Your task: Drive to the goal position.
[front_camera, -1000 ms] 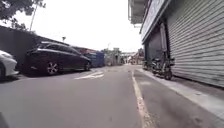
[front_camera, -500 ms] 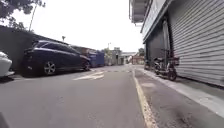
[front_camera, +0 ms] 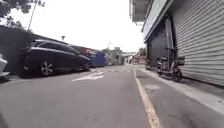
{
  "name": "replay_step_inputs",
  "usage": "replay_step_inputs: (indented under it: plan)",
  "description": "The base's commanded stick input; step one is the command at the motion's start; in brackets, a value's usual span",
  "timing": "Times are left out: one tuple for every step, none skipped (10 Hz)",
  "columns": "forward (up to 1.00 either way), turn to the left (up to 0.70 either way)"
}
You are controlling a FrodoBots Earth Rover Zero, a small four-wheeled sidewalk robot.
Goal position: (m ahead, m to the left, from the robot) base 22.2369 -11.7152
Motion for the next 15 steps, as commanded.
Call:
replay_step_inputs:
  plan:
    - [0.45, 0.0]
    - [0.45, 0.0]
    - [0.45, 0.0]
    - [0.45, 0.0]
    - [0.45, 0.0]
    - [0.45, 0.0]
    - [0.45, 0.0]
    - [0.45, 0.0]
    - [0.45, 0.0]
    - [0.45, 0.0]
    - [0.45, 0.0]
    - [0.45, 0.0]
    - [0.45, 0.0]
    - [0.45, 0.0]
    - [0.45, 0.0]
